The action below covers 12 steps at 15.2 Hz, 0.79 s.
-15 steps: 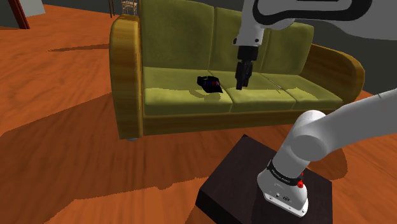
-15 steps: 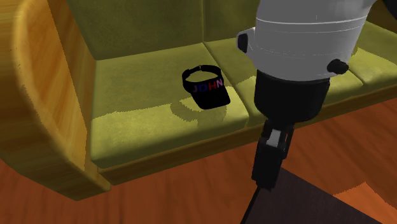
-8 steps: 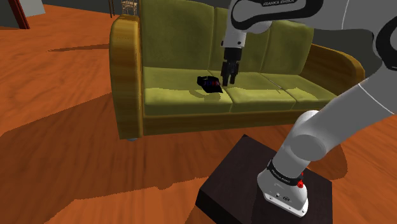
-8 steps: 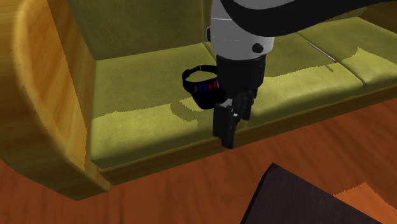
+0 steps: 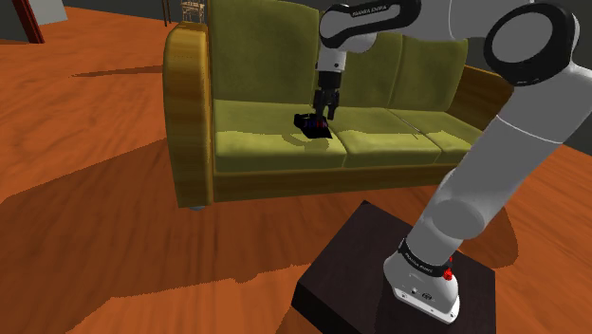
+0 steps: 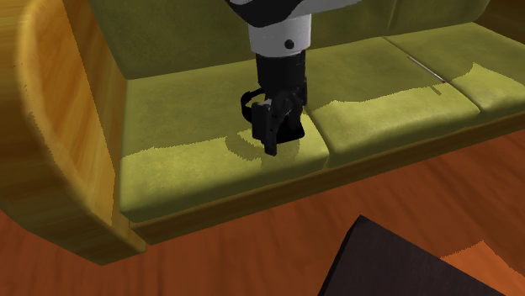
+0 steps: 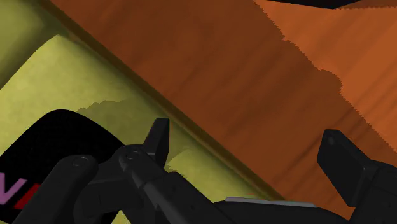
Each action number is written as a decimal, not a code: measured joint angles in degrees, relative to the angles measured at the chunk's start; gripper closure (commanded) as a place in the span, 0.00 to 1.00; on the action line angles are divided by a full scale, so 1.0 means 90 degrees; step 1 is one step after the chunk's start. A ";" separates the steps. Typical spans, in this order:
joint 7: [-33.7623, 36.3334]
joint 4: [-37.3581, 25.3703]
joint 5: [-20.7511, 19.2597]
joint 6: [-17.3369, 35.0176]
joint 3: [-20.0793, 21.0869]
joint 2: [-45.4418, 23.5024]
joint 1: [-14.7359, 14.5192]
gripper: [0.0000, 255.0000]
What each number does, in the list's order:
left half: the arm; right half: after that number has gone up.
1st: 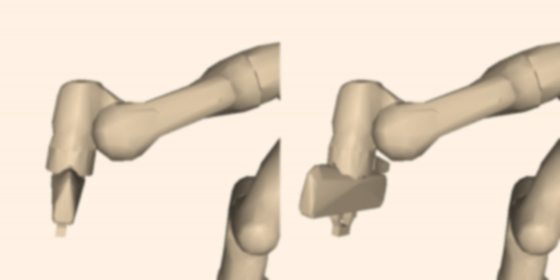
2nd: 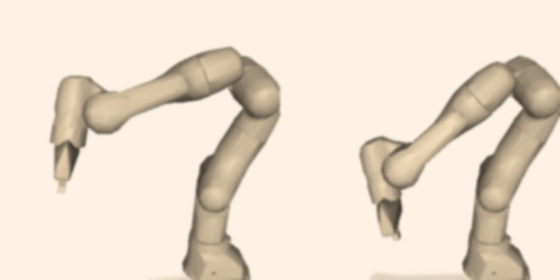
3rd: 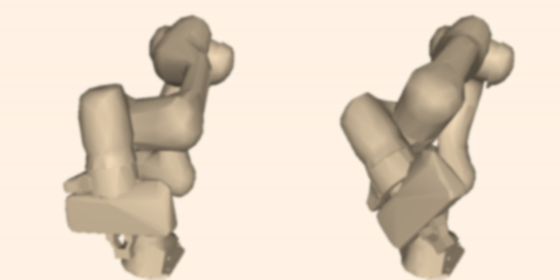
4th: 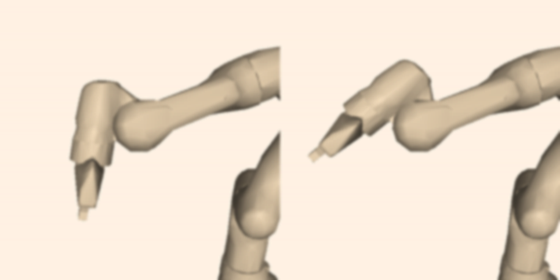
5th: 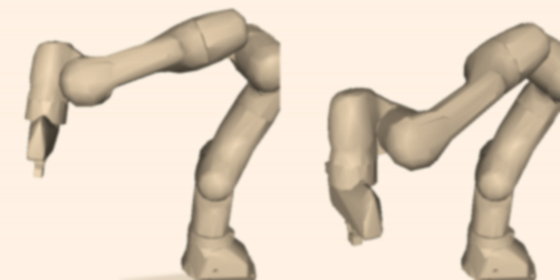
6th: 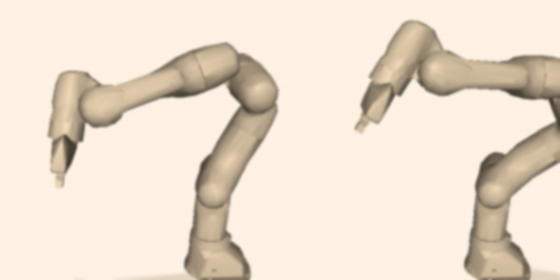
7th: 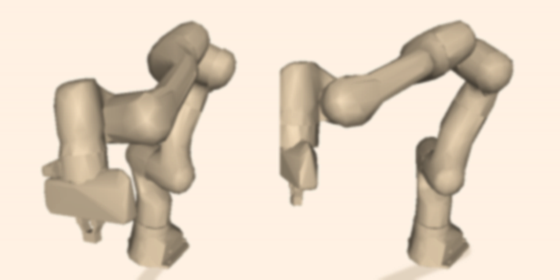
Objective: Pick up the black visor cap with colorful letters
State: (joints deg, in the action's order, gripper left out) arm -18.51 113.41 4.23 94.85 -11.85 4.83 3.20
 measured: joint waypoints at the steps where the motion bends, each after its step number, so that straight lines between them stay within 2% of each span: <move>1: -0.0089 -0.0262 0.0034 -0.0004 -0.0052 -0.0274 0.0037 0.00; 8: -0.0475 -0.2074 0.0364 -0.0133 -0.0225 -0.2044 0.0301 0.00; 12: -0.0636 -0.3410 0.0583 -0.0403 -0.0255 -0.3152 0.0553 0.00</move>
State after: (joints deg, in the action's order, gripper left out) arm -24.23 82.72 9.48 91.22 -14.15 -23.54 8.18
